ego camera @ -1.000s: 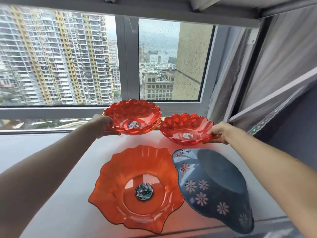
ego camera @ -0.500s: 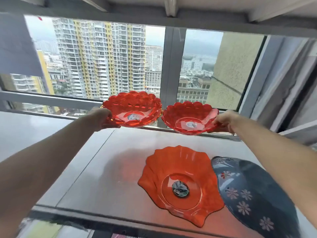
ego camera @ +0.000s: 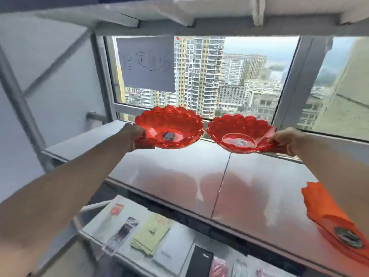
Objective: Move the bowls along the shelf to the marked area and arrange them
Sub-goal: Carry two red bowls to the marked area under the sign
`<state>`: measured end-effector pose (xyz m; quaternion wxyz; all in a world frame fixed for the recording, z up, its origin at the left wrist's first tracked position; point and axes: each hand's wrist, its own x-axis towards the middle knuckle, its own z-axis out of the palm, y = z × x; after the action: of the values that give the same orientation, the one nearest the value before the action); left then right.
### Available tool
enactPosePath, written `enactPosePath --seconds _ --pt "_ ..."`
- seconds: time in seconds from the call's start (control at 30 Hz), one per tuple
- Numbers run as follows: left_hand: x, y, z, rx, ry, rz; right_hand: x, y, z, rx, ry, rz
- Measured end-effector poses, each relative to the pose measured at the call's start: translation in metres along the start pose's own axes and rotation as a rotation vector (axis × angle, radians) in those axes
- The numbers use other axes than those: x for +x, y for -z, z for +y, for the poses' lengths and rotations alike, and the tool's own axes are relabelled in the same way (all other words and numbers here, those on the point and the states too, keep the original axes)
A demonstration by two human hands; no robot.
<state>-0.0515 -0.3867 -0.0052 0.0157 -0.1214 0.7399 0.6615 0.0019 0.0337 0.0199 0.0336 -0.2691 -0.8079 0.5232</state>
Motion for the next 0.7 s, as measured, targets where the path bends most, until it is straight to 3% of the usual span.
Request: enactPosePath --seconds 0.23,0.7 --pt "0.039 0.106 -0.006 -0.058 0.025 0.057 -0.017 -0.113 -0.043 0.02 -0.011 -0.05" --pt "0.201 0.199 -0.01 -0.02 0.065 0.045 0.022 -0.256 -0.12 0.013 -0.026 -0.047"
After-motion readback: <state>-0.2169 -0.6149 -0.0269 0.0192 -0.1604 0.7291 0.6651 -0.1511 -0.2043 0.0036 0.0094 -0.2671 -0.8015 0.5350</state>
